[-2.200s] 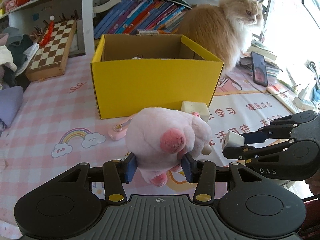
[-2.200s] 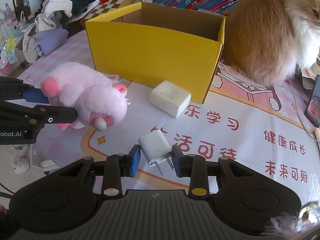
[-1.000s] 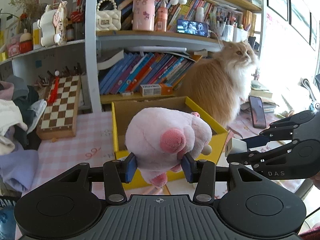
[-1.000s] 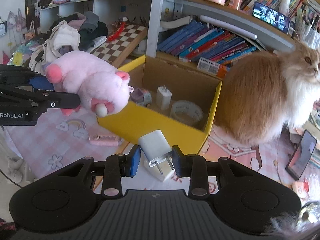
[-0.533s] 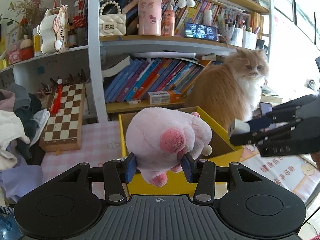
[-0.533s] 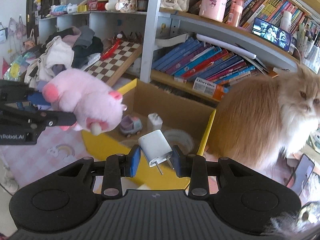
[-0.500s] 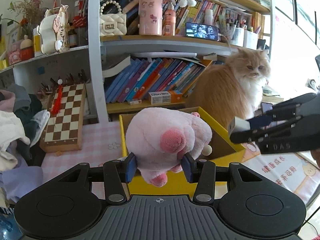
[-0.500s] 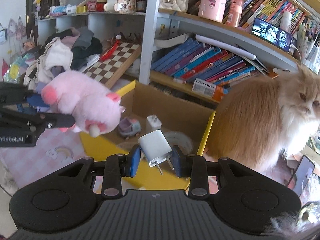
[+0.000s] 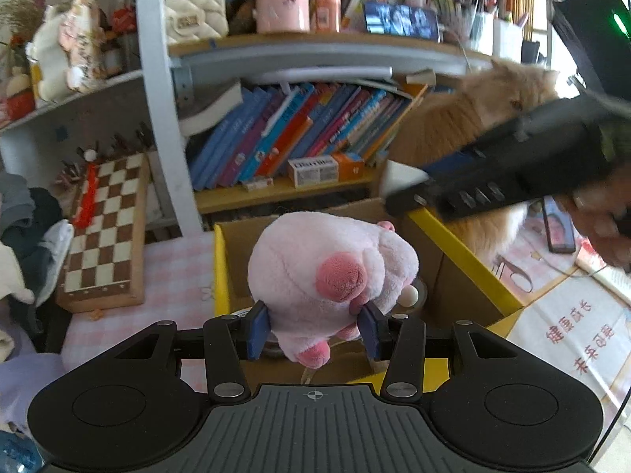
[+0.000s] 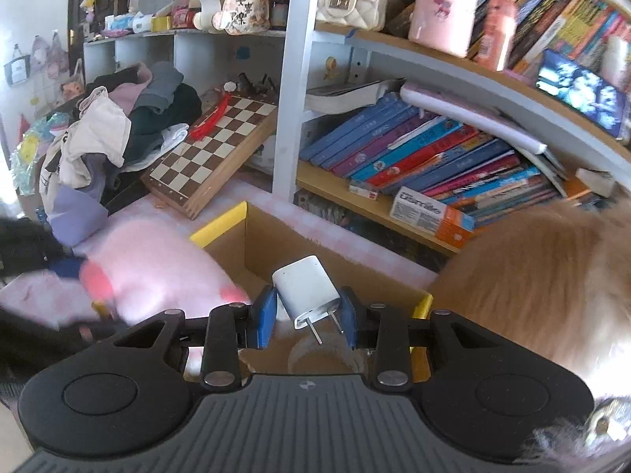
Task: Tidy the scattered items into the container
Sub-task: 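Lift and carry the pig with the left tool while the right tool carries the charger over the box, then open the left tool to drop the pig while the right tool releases the charger into the box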
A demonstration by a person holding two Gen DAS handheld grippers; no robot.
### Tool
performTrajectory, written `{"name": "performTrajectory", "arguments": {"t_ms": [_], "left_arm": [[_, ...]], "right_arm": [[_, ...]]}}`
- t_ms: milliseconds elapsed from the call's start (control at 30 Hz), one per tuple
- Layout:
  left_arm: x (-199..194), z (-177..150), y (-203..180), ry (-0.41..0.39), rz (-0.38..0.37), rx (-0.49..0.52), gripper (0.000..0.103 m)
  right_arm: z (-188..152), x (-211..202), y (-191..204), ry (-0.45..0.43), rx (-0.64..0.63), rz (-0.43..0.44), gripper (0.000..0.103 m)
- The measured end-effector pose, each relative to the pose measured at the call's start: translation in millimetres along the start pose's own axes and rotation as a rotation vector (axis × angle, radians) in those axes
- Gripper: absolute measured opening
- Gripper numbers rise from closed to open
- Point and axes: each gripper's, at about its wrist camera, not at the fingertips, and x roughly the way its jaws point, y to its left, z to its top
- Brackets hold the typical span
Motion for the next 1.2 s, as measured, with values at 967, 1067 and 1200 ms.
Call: {"name": "performTrajectory", "arguments": {"t_ms": [967, 1067, 1200], "left_arm": [[11.7, -3.7, 9.7, 0.104, 0.045, -0.123, 0.028], [0.5, -9.0, 12.4, 0.1, 0.053, -0.153, 0.029], [-12.3, -15.0, 15.5, 0.102, 0.057, -0.171, 0.029]], "right_arm": [[39.0, 183.9, 29.2, 0.268, -0.074, 0.261, 0.032], [38.2, 197.6, 36.0, 0.294, -0.095, 0.255, 0.032], [35.1, 212.4, 40.5, 0.334, -0.11, 0.243, 0.032]]}}
